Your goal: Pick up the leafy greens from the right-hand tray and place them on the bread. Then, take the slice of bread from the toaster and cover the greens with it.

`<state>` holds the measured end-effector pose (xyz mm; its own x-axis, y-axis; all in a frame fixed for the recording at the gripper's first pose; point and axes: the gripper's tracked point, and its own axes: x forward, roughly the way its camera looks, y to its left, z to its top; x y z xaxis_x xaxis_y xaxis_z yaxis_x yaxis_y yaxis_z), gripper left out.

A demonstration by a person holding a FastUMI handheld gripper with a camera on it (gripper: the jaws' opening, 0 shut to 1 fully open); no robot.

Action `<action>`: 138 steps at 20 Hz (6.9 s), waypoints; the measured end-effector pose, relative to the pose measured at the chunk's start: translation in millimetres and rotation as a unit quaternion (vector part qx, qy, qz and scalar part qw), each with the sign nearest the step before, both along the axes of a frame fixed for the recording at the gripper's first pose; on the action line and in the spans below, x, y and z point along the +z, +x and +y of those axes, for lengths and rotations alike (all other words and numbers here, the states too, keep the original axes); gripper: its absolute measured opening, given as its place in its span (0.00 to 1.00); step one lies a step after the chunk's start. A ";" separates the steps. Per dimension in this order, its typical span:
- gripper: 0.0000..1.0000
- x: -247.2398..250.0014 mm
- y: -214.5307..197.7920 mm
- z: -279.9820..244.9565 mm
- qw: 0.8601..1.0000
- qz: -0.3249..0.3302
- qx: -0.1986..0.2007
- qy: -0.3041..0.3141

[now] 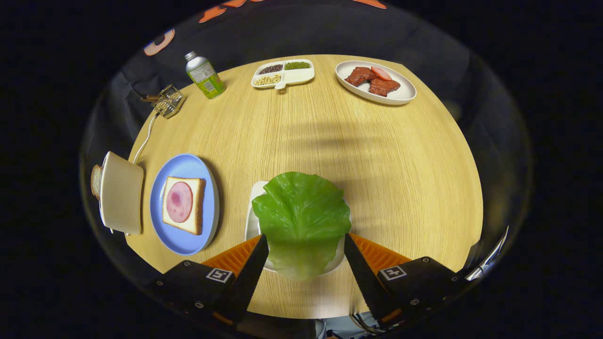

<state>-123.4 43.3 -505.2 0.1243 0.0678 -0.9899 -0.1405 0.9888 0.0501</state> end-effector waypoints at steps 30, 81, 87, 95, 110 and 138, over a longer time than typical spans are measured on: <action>0.16 30.4 8.7 41.0 0.995 0.015 -0.047 0.083; 0.39 33.1 4.8 217.8 0.982 0.046 0.087 0.160; 0.69 88.8 23.2 239.0 0.978 0.002 0.090 0.186; 0.92 172.8 36.7 293.4 0.970 -0.042 0.108 0.214; 0.96 217.4 30.3 421.5 0.969 -0.034 0.162 0.184; 0.41 142.6 -26.2 490.4 0.986 0.093 0.114 0.081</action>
